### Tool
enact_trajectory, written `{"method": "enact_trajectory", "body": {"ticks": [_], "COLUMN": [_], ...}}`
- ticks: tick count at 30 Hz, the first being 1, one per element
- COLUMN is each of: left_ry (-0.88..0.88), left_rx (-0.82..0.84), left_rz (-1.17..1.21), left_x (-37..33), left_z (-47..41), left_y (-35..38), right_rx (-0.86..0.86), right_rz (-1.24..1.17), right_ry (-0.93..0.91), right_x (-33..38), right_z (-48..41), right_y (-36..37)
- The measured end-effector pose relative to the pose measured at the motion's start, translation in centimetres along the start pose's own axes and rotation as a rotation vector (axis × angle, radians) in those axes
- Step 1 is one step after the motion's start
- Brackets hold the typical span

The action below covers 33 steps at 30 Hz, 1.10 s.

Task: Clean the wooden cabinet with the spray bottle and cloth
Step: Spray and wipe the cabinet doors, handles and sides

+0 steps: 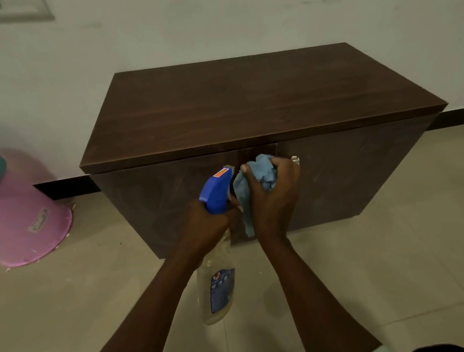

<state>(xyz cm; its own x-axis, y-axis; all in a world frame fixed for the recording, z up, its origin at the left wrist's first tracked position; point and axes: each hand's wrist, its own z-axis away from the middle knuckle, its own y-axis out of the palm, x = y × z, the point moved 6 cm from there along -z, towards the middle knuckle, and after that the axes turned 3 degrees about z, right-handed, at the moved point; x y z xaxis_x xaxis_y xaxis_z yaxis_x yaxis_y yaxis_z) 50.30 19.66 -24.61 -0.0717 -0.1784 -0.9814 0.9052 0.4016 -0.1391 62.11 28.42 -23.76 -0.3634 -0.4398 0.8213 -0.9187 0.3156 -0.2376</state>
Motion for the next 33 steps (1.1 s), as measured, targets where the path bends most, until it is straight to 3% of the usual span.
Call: {"method": "enact_trajectory", "body": {"ticks": [6,9,14,17,20,25,33], "left_ry": [-0.023,-0.01,-0.004,-0.049,-0.056,-0.002,-0.034], "left_rx": [0.015,0.037,0.009,0.041,0.034,0.032,0.006], "left_rz": [-0.002,0.018,0.035,0.029,0.006,-0.019,-0.011], "left_x": [-0.2,-0.6,-0.6,0.0,0.3,0.1,-0.3], "left_z": [0.0,0.2,-0.2,-0.1,-0.4,-0.3,-0.1], "left_y": [0.3,0.4,0.2,0.7,0.8,1.0,0.8], "right_rx": [-0.006,-0.012,0.111,0.177,0.159,0.063,0.097], "right_rz": [-0.041,0.003,0.006,-0.02,-0.061,-0.002,-0.181], "right_ry": [0.12,0.067,-0.054,0.026,0.067,-0.048,0.273], "right_x": [-1.7,-0.5,-0.8,-3.3,-3.7,-1.8,-4.1], "right_z": [1.1,1.7,1.5,2.4,2.6,0.7,2.8], "right_y": [-0.7,-0.5,0.6,0.7,0.7,0.7,1.1]}}
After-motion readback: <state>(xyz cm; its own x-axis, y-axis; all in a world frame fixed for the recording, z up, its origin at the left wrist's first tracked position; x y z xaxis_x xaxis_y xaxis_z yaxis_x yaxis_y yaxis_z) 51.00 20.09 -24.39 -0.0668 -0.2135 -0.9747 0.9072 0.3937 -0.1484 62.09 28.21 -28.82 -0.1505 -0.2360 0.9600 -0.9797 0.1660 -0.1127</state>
